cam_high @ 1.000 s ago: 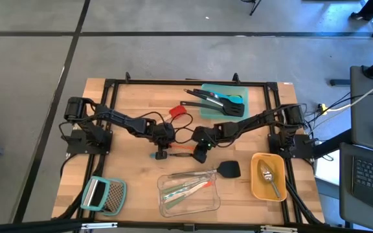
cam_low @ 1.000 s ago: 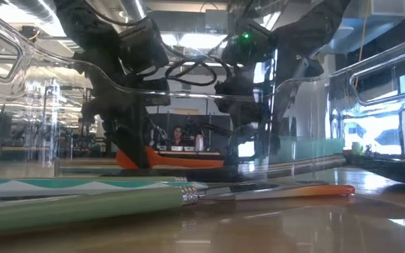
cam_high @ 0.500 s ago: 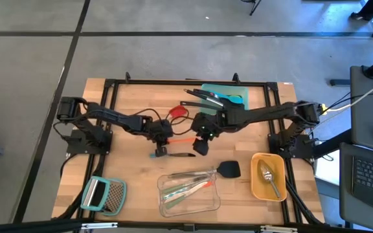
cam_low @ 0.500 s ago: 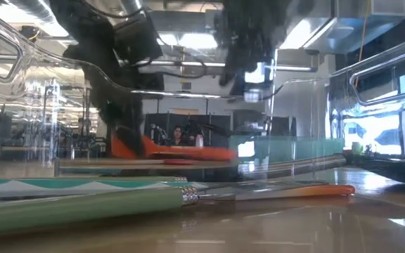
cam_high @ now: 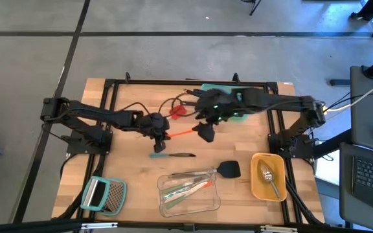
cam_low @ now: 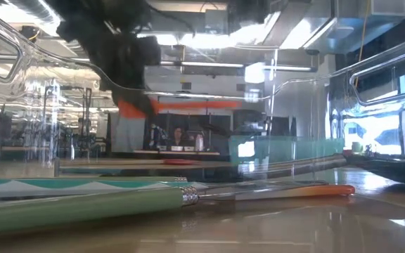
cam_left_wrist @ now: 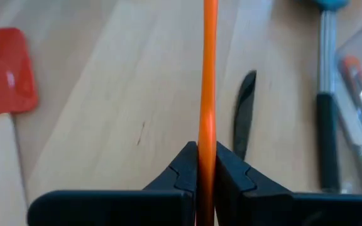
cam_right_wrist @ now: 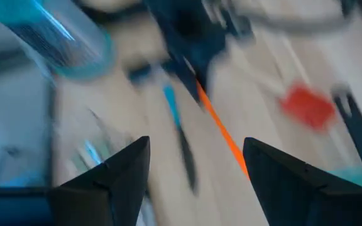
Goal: Pick & Place Kitchen Items
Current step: Put the orange spatula into the green bin
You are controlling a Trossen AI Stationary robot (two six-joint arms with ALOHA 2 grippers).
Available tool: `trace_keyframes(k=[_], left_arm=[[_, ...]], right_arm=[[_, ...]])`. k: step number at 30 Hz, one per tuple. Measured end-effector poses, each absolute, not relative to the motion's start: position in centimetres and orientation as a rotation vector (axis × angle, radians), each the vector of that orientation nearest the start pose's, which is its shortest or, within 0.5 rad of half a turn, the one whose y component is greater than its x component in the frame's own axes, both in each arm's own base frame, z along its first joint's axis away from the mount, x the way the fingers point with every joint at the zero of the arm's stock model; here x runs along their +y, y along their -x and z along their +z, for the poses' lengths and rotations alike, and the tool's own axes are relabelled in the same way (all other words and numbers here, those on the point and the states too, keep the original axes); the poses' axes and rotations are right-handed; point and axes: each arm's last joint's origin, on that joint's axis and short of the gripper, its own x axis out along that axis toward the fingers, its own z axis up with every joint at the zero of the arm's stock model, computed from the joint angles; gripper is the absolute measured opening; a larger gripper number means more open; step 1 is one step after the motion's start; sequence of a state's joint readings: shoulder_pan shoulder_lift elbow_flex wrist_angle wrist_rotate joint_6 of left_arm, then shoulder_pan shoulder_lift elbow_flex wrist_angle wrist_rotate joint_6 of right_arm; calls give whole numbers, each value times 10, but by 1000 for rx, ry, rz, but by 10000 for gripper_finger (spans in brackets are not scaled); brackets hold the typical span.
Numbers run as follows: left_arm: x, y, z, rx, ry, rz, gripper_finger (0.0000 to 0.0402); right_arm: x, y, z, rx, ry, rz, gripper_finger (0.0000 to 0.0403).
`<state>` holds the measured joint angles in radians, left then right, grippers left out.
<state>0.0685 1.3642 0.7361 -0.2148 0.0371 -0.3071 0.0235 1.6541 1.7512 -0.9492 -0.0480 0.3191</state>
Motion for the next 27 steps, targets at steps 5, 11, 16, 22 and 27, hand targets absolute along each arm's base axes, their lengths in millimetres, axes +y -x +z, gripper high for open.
trace_keyframes(k=[5,11,16,22,27], left_arm=[[17,-261,217,673,399,181,16],[19,-266,250,375,472,186,16],[26,-270,275,118,540,134,16],[37,-272,303,-180,610,-10,16],[40,-269,320,-365,650,-98,16]], right_arm=[[19,-321,434,512,-307,-38,258],[27,-275,492,138,-290,-179,258],[31,-250,509,38,-263,-140,258],[31,-260,483,64,-288,-211,258],[28,-277,459,-4,-435,-224,258]])
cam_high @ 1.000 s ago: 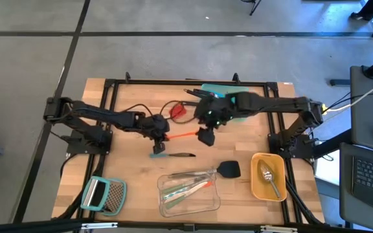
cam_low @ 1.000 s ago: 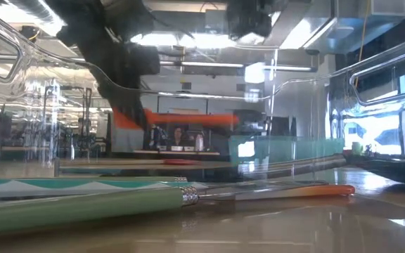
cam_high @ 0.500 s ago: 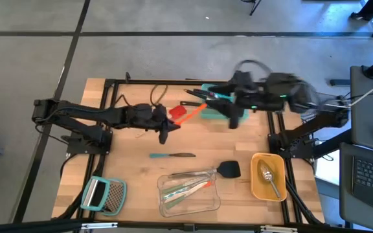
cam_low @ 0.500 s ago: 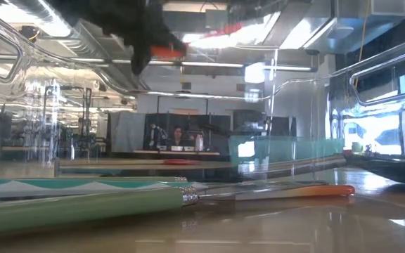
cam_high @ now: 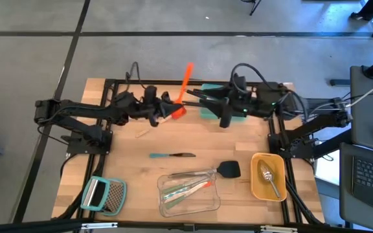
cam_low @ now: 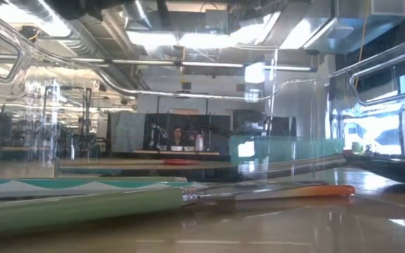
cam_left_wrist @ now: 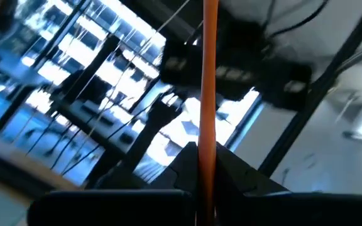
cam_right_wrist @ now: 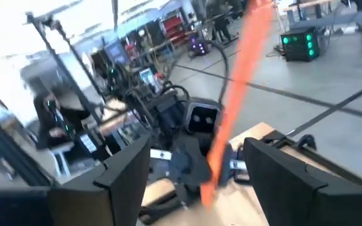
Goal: Pick & Place Kitchen Items
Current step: Put the orange spatula into the green bin
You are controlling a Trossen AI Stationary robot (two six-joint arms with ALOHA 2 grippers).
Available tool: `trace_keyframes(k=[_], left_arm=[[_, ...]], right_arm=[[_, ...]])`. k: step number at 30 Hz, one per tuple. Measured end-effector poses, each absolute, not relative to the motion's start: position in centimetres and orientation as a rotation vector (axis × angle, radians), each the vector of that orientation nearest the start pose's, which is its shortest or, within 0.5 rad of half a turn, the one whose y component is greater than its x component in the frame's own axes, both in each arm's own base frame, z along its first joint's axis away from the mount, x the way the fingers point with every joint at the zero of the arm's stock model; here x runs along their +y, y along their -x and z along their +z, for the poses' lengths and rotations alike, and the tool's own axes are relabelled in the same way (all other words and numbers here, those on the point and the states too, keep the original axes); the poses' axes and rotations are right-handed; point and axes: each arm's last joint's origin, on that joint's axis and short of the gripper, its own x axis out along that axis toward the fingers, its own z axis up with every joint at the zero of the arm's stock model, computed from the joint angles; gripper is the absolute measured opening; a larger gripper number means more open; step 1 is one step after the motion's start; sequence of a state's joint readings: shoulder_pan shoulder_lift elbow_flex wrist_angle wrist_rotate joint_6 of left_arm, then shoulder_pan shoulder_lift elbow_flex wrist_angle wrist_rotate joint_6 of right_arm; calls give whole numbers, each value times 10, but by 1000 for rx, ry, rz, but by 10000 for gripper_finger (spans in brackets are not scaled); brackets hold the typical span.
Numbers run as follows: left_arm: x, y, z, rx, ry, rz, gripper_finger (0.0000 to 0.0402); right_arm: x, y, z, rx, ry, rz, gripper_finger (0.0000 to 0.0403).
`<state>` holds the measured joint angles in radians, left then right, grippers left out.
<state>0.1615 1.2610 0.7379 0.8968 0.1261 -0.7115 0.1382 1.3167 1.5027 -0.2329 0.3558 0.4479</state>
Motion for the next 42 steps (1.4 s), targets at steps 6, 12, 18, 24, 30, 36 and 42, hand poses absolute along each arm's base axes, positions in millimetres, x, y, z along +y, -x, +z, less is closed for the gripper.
trace_keyframes(k=[6,12,18,24,30,36,42], left_arm=[[38,-261,335,-539,683,-161,16],[24,-259,340,-596,726,-211,16],[11,-260,346,-580,712,-292,16],[1,-263,354,-574,671,-309,16],[-2,-266,354,-536,651,-298,16],[-2,-268,351,-501,656,-281,16],[-2,-270,348,-465,670,-267,16]], right_arm=[[28,-281,461,-127,-544,-200,258],[28,-282,475,-292,-564,-168,258],[25,-281,481,-366,-572,-150,258],[15,-289,478,-347,-595,-92,258],[9,-318,457,-287,-696,-28,256],[11,-333,454,-353,-700,12,247],[13,-355,452,-304,-713,51,238]])
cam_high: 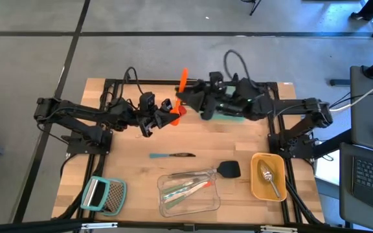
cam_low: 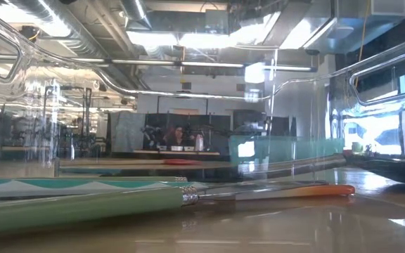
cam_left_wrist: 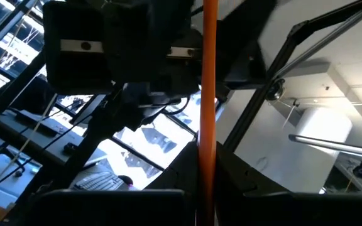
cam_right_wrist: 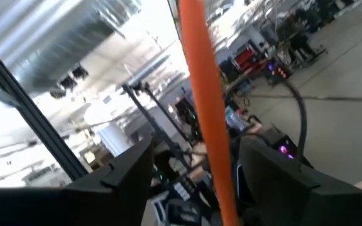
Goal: Pick & Place Kitchen Items
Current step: Put the orange spatula into the green bin
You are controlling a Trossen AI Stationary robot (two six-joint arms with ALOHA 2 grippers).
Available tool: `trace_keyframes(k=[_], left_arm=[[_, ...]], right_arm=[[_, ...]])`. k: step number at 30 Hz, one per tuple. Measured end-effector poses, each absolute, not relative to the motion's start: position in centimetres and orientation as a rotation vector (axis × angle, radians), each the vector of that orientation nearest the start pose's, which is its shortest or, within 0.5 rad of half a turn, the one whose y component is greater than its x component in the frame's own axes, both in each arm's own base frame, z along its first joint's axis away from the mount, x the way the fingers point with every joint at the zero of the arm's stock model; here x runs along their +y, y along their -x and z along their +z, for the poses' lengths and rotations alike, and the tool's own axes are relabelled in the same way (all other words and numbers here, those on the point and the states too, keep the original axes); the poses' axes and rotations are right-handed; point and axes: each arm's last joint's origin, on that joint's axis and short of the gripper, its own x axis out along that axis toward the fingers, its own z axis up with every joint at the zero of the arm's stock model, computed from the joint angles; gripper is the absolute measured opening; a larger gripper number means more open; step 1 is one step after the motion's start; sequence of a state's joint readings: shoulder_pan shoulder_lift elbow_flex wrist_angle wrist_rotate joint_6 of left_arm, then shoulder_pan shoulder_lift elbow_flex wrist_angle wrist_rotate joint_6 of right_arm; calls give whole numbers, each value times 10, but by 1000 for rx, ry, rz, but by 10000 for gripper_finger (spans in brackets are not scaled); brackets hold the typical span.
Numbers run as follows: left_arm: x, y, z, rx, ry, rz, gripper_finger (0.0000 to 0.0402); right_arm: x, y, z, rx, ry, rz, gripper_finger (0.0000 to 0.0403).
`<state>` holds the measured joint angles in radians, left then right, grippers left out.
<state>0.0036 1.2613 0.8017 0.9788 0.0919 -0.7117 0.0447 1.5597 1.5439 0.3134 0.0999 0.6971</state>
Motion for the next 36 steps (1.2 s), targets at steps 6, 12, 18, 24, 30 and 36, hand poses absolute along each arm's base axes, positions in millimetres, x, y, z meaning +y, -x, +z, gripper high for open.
trace_keyframes(k=[6,12,18,24,30,36], left_arm=[[-1,-270,348,-474,687,-247,16],[1,-269,348,-486,686,-228,16],[0,-269,349,-487,683,-233,16],[1,-270,348,-483,689,-222,16],[1,-270,348,-484,696,-210,22],[2,-269,348,-506,706,-178,74]], right_arm=[[15,-371,462,-227,-647,67,226],[14,-365,479,-129,-570,25,166],[13,-360,487,-89,-531,-17,57],[13,-359,484,-59,-541,-32,19],[13,-359,483,-44,-548,-33,19],[13,-359,480,-8,-542,-33,19]])
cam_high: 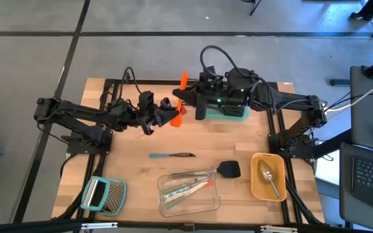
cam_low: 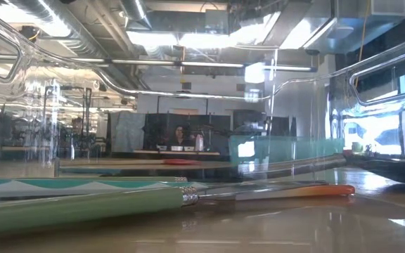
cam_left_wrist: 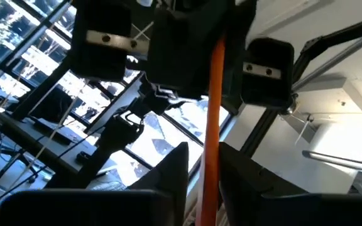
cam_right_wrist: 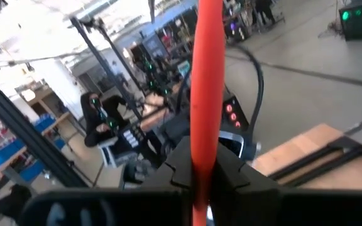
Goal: Pick & Place Kitchen Items
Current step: Put the orange spatula into the green bin
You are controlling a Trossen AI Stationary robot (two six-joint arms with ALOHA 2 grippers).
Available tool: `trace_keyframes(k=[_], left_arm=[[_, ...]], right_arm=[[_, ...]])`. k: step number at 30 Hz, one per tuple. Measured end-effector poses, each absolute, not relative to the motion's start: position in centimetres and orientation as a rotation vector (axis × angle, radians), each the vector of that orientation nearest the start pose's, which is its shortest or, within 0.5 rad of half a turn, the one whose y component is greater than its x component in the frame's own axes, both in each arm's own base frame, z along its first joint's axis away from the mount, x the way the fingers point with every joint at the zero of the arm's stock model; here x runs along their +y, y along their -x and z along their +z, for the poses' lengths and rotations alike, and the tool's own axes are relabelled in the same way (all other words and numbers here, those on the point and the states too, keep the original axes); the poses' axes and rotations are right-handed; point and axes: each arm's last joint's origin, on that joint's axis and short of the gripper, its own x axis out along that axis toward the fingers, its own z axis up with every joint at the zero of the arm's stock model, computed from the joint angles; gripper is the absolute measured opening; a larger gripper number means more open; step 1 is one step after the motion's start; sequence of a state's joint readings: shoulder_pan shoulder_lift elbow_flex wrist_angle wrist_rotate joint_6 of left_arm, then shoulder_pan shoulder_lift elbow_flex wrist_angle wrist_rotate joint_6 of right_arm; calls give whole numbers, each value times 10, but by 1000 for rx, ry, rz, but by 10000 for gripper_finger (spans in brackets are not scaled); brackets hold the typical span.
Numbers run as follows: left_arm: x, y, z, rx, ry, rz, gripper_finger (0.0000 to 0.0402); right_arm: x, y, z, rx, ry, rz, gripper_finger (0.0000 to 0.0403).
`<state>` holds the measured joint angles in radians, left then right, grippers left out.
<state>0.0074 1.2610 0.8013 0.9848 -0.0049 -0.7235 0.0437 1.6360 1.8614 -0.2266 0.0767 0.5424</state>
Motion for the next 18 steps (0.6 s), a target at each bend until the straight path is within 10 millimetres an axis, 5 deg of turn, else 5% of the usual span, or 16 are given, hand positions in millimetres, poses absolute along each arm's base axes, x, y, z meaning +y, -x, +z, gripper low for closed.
trace_keyframes(k=[10,18], left_arm=[[3,-269,349,-513,708,-165,142],[3,-270,347,-489,709,-156,154]], right_arm=[[15,-346,473,134,-521,-59,19],[10,-313,467,344,-407,-206,19]])
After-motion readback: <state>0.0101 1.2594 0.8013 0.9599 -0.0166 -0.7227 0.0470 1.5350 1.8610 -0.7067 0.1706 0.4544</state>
